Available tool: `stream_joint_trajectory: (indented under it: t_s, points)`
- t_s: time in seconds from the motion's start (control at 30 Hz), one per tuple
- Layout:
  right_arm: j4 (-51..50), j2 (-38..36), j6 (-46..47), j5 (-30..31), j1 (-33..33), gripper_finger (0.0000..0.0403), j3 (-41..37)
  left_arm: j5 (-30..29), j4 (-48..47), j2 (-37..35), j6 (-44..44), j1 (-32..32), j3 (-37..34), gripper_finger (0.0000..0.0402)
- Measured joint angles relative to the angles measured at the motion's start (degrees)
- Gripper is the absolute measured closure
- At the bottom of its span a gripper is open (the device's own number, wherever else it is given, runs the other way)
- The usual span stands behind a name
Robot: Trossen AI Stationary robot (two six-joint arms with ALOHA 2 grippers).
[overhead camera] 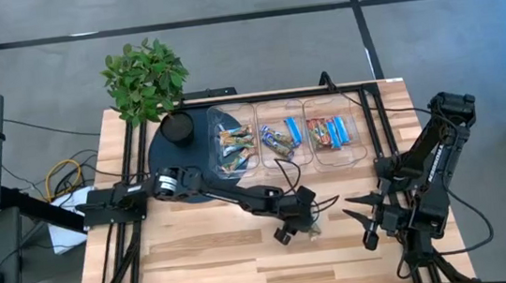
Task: Pick and place Granola Bars by type
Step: Put the yellow granola bar into the left transparent bin
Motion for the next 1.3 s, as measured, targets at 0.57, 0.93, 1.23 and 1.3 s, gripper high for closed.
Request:
stream_joint_trajectory:
  t_s: [0.57,0.93,1.23,1.3]
  points:
    - [0.02,0.00,1.42,-0.05,-0.70,0.0278,0.00,-12.43,-17.78,-4.36,-3.47,-9.50,-0.48,0.0220]
    - [-0.02,0.00,1.42,-0.17,-2.25,0.0278,0.00,-14.84,-18.87,-5.42,-0.92,-11.15,-0.63,0.0220]
    - [-0.02,0.00,1.42,-0.18,-2.27,0.0278,0.00,-15.81,-19.49,-6.19,-0.42,-11.52,-0.61,0.0219]
    - [-0.04,0.00,1.42,-0.18,-2.27,0.0278,0.00,-15.86,-19.78,-6.84,-0.64,-11.68,-0.61,0.0219]
